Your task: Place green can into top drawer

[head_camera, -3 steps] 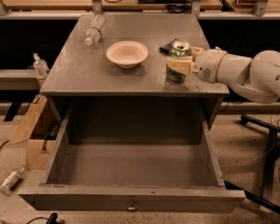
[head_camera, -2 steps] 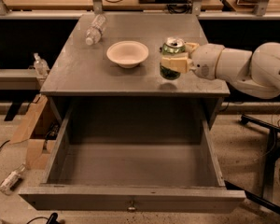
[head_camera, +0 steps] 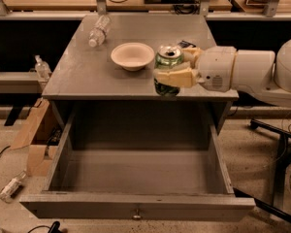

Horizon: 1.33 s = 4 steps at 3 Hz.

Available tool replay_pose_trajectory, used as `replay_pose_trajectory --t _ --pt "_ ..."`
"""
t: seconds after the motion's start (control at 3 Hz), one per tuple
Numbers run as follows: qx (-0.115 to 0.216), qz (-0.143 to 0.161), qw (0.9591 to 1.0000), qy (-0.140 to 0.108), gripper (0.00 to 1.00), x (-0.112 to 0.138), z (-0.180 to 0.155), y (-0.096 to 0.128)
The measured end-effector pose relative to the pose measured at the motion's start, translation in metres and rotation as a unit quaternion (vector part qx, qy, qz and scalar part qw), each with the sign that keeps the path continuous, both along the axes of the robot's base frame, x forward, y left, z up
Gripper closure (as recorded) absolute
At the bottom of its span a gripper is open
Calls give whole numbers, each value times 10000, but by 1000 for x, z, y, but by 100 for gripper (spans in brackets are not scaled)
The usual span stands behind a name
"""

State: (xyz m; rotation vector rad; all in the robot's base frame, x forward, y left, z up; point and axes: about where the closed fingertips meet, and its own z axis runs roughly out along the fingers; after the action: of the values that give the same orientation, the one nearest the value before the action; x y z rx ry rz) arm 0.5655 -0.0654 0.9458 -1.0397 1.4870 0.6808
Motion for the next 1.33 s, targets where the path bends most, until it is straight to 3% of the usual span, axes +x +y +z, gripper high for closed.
replay_pose_trajectory --t 0.67,1.0,1.33 --pt "-164 300 9975 615 100 -97 -92 12" --pt "-151 371 9972 627 100 -93 -97 18" --pt "-14 641 9958 646 100 -76 -130 53"
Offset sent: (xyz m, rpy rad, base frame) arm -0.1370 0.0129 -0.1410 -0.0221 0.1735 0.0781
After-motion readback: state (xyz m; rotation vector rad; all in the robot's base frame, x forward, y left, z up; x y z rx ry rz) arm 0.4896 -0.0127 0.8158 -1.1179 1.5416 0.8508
